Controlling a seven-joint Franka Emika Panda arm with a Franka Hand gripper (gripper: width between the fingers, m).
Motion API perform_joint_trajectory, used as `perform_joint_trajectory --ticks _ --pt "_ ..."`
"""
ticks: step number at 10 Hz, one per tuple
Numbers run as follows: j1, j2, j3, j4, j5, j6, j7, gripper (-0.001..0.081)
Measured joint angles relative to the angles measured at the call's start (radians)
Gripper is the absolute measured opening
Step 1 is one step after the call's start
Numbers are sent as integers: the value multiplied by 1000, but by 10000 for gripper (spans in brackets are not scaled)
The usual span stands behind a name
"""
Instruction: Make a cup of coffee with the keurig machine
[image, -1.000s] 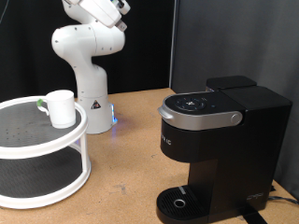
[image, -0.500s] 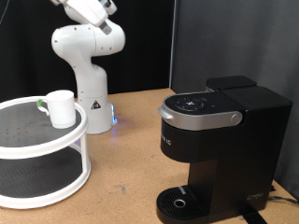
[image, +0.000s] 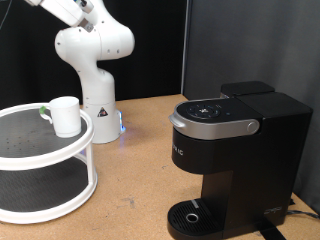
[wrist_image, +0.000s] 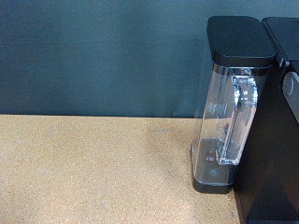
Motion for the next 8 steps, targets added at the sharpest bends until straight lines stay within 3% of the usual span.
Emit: perform_joint_trajectory --ticks 3,6,8 --pt "-10 0 -4 -7 0 28 -5 0" --pt "-105 -13 -31 -25 -24 92 -2 0" --pt "-134 -7 -81 -6 -115 16 -10 0"
